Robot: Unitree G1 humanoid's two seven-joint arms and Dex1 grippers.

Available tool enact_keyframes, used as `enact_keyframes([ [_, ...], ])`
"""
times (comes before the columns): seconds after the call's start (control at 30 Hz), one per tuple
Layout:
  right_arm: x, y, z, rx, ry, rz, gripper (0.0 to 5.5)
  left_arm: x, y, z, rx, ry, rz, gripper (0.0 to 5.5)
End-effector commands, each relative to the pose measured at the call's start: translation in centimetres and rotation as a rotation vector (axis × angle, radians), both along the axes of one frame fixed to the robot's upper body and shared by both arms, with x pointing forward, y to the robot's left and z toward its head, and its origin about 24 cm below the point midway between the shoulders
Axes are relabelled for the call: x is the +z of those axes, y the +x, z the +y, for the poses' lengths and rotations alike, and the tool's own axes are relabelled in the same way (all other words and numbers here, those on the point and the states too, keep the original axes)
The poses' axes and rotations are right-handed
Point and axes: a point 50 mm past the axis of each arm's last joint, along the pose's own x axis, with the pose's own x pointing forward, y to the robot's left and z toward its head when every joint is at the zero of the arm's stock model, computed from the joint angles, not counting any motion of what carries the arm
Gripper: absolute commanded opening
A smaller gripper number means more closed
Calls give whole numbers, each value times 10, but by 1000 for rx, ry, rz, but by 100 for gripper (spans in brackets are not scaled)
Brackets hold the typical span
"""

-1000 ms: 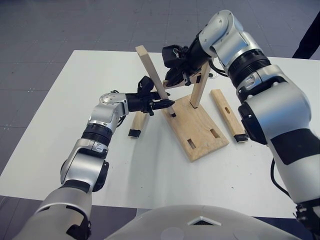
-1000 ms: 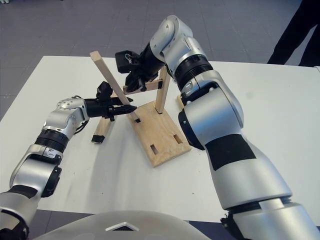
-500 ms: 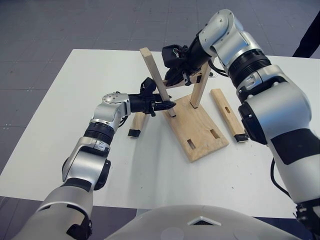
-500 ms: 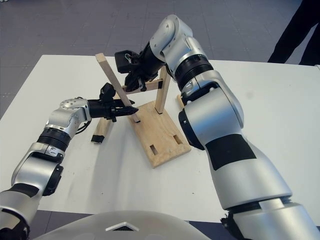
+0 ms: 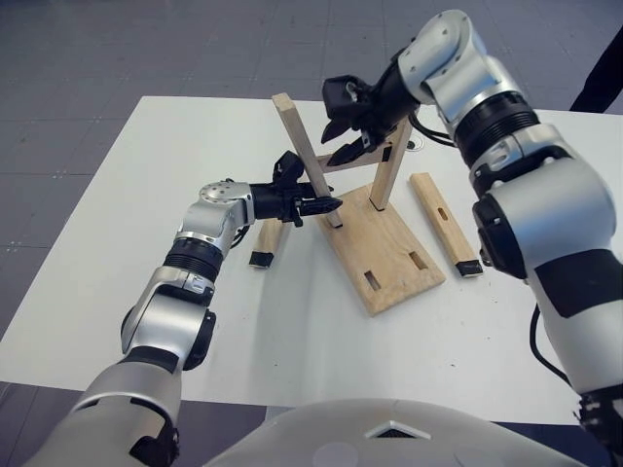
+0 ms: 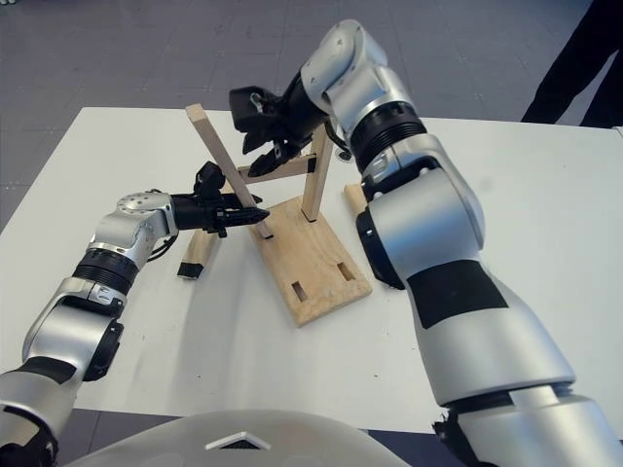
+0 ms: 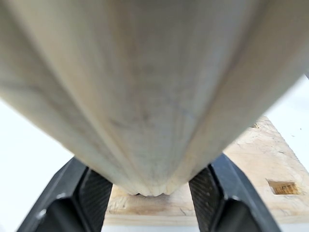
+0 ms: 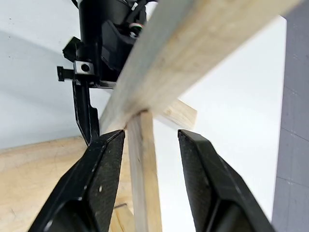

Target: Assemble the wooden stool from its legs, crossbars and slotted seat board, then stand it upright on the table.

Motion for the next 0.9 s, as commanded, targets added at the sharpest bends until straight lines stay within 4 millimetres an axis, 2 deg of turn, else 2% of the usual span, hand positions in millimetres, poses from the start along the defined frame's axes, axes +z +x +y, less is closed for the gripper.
enact_keyframes([
  [0.03,37,3,-17,-2,131,-122,202,-92,-58,30,87,301,365,205],
  [0.13,45,7,-35,-110,321,-191,202,-85,-51,21,107,306,275,205],
  [0.2,34,7,-43,-232,443,-200,174,-83,-50,17,118,332,217,205],
  [0.37,-30,-17,-62,-575,619,-231,80,-84,-62,6,159,349,165,205],
  [0.47,-50,-32,-64,-711,695,-219,28,-81,-63,-4,207,351,158,205],
  [0.67,-51,-58,-37,-674,802,-225,28,-63,-59,-20,289,306,105,205],
  [0.8,-58,-64,-23,-612,757,-195,28,-54,-62,-19,307,296,71,205],
  [0.9,-71,-65,-21,-599,674,-151,28,-47,-62,-16,327,284,61,205],
])
